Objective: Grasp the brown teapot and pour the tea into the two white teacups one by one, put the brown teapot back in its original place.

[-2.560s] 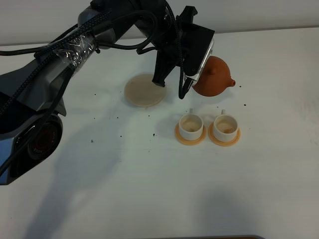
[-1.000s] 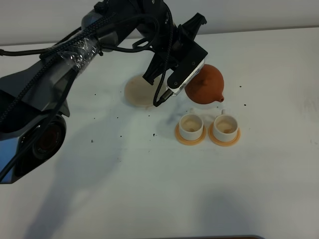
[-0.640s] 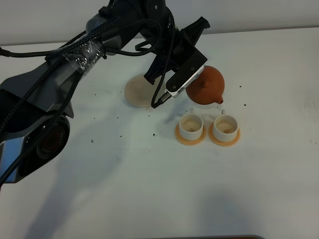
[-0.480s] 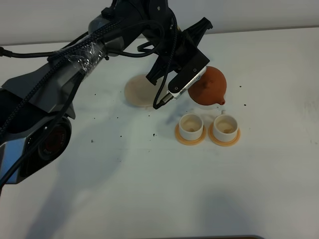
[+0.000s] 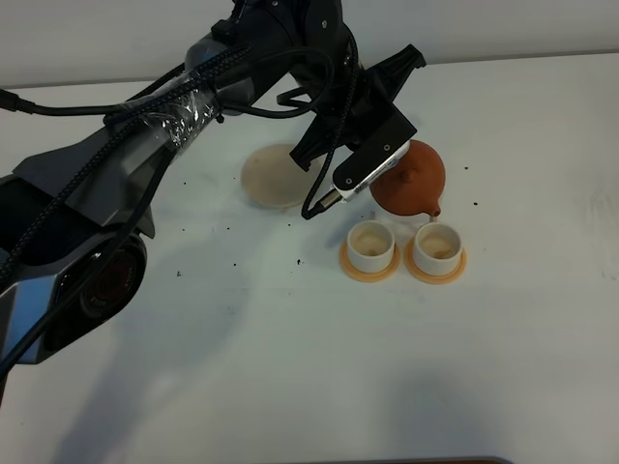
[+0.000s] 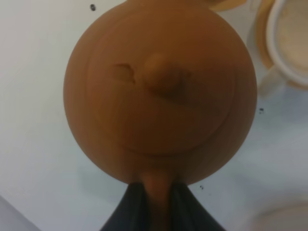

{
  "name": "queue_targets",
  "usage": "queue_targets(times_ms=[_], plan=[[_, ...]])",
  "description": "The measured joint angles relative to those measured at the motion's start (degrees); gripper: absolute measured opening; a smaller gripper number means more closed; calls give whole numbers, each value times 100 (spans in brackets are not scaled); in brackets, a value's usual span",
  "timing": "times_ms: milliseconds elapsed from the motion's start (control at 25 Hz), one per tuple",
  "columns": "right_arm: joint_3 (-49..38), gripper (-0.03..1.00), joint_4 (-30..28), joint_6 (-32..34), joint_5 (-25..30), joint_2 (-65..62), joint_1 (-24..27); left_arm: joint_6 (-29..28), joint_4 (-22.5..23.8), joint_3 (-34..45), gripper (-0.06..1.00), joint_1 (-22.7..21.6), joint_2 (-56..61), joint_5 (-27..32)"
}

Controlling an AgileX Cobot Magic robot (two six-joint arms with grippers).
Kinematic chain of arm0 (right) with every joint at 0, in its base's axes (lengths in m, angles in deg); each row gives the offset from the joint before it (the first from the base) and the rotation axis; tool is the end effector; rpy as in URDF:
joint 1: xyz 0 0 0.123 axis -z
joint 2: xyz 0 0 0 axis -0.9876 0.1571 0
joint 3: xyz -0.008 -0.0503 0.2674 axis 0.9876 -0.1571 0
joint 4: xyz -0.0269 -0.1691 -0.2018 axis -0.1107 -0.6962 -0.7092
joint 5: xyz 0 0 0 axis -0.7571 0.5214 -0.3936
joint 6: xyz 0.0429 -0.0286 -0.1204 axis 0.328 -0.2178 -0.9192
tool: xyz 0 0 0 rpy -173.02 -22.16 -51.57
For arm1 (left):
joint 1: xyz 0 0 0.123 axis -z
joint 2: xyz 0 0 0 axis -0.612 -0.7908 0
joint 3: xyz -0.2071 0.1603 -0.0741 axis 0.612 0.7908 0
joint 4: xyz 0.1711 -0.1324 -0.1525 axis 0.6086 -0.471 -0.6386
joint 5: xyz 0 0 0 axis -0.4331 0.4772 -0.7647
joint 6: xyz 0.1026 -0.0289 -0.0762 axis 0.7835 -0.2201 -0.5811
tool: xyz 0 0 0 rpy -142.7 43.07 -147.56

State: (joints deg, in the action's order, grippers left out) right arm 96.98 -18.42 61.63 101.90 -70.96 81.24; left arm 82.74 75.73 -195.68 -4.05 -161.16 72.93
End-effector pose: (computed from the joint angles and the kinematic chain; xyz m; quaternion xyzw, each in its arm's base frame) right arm 0.0527 0.0307 0.2638 -0.0979 0.8476 0.0773 0.5157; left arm 0.4527 -0.3192 0.1619 0.9330 0.2441 0.1283 0.2313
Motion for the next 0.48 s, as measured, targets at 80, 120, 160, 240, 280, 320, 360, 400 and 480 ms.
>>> queue_targets(times_ms=[80,120,160,240,280,320,360,400,480], plan=[[0,24,0,0,0,0,0,0,69,0,12,32,0,0],[0,24,0,0,0,0,0,0,74,0,12,52,0,0],[0,24,0,0,0,0,0,0,99,0,12,74,0,2],[0,24,0,0,0,0,0,0,176,0,12,103,0,2],[0,24,0,0,0,0,0,0,202,0,12,116,0,2],[0,24,0,0,0,0,0,0,229,0,12,129,0,2],[0,24,0,0,0,0,0,0,278,0,12,135,0,7],[0,24,0,0,0,0,0,0,324,0,12,147,0,9],[0,24,0,0,0,0,0,0,400,0,12,158,0,14]])
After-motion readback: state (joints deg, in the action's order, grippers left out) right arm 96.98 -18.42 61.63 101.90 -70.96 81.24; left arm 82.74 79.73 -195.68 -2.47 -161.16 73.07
